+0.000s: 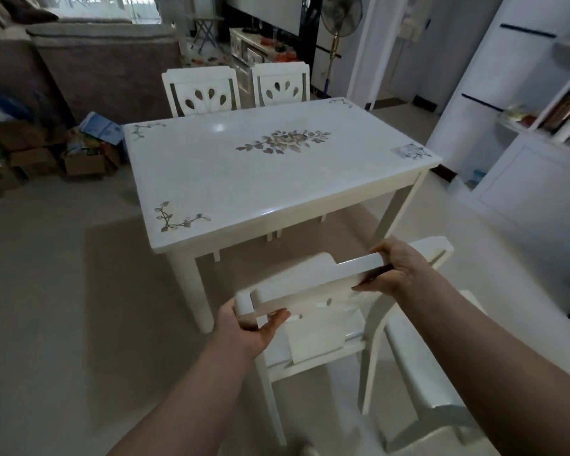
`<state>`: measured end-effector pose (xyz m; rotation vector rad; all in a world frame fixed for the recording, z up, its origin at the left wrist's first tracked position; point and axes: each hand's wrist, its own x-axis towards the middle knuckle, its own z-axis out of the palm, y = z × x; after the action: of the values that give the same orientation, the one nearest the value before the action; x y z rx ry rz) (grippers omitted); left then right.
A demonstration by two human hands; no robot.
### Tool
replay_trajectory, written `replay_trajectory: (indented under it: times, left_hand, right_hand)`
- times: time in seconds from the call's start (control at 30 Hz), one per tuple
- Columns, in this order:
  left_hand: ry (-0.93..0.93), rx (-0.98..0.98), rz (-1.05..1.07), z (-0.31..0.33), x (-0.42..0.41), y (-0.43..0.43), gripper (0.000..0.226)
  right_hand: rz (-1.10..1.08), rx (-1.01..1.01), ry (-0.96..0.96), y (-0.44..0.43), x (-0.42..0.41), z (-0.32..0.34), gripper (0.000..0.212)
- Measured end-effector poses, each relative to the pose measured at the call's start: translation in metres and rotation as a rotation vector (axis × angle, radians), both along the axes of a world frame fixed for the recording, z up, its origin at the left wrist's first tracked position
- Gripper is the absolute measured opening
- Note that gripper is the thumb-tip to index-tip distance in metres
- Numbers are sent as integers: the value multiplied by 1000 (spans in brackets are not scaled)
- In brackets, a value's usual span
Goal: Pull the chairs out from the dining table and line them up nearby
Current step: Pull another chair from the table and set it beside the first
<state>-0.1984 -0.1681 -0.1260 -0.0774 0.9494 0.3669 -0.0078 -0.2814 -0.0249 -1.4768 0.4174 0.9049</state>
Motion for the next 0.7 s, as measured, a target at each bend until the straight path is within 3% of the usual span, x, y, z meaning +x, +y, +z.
replay_trajectory:
  times: [0.27, 0.4, 0.7]
  left_hand:
    - [-7, -11, -87, -4, -45, -18, 49]
    - [9, -3, -113, -5, -52, -31, 48]
    - [15, -4, -147, -10, -57, -72, 48]
  right_hand:
    - [-57, -45, 14, -33, -52, -6, 2]
    - [-91, -30, 33, -54, -65, -4, 11]
    - [-144, 35, 78, -101, -79, 3, 12]
